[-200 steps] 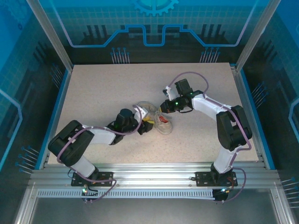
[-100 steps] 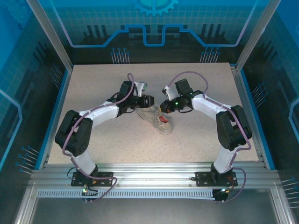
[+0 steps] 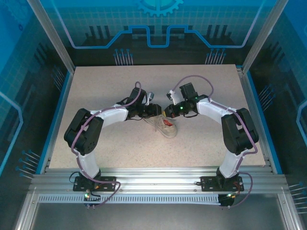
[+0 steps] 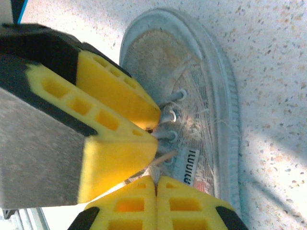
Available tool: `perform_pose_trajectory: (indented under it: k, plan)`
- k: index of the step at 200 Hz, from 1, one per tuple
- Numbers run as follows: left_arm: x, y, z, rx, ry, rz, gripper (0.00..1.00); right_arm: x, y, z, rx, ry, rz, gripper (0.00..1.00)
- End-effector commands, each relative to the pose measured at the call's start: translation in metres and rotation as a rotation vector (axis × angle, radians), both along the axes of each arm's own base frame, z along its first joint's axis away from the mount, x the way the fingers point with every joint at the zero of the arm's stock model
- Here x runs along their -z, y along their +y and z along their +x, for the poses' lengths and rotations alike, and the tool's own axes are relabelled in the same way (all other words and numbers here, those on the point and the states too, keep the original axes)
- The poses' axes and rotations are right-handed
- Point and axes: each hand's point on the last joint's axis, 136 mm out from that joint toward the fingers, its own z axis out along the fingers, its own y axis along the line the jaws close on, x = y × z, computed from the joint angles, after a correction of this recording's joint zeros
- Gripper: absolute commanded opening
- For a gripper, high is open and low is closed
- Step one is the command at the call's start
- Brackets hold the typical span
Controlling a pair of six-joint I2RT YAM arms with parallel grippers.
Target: Tie the shoes
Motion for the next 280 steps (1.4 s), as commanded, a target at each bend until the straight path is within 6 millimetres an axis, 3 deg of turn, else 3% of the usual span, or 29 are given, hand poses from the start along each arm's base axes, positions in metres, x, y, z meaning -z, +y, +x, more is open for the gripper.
perform_pose_trajectory:
  k: [1, 47, 89, 120, 215, 280]
  plan:
    - [-0.006, -0.004, -0.003, 0.002, 0.02, -0.025, 0.39, 0.0, 0.0, -0.01, -0.037, -0.02, 0.016, 0.0]
    - [-0.023, 0.01, -0.004, 0.064, -0.051, 0.134, 0.39, 0.004, 0.001, -0.021, -0.061, -0.038, 0.018, 0.0]
    - [-0.022, 0.001, -0.011, 0.149, -0.039, 0.233, 0.36, 0.003, 0.007, -0.021, -0.062, -0.051, 0.053, 0.0]
    - [-0.018, -0.01, -0.011, 0.177, -0.024, 0.21, 0.36, 0.005, 0.009, -0.022, -0.056, -0.043, 0.071, 0.0]
    - [-0.005, -0.014, -0.014, 0.146, 0.027, 0.161, 0.35, 0.006, 0.008, -0.022, -0.049, -0.039, 0.094, 0.0]
    - [-0.012, -0.004, -0.008, 0.1, 0.012, 0.128, 0.1, 0.004, 0.007, -0.023, -0.044, -0.043, 0.098, 0.0]
